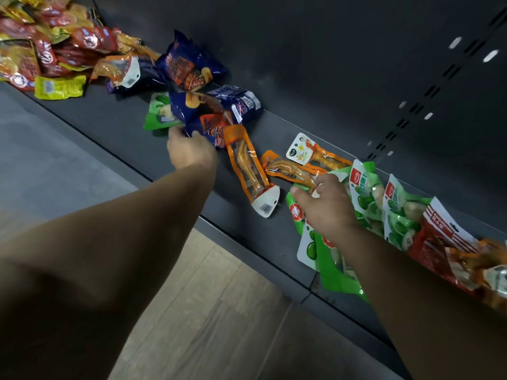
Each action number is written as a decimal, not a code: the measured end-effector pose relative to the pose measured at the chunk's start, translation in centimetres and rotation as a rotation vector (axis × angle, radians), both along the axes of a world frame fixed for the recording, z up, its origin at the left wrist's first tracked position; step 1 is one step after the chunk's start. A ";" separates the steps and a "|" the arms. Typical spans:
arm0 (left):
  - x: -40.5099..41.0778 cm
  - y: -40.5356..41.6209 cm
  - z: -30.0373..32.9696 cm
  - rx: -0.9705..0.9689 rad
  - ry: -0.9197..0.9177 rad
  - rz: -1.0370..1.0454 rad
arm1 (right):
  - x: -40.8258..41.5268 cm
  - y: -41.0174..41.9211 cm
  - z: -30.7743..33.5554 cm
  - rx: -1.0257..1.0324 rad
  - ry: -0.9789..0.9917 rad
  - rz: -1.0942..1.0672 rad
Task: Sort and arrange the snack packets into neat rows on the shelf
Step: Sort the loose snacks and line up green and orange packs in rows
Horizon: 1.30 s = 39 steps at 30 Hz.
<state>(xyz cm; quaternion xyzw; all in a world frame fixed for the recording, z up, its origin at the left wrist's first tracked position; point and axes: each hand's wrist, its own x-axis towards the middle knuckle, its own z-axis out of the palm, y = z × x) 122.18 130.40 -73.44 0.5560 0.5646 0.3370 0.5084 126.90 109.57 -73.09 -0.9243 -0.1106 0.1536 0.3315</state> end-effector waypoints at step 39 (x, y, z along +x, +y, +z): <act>8.4 -31.0 7.1 -0.070 -0.095 -0.816 | 4.9 -27.7 4.3 0.648 0.108 -0.493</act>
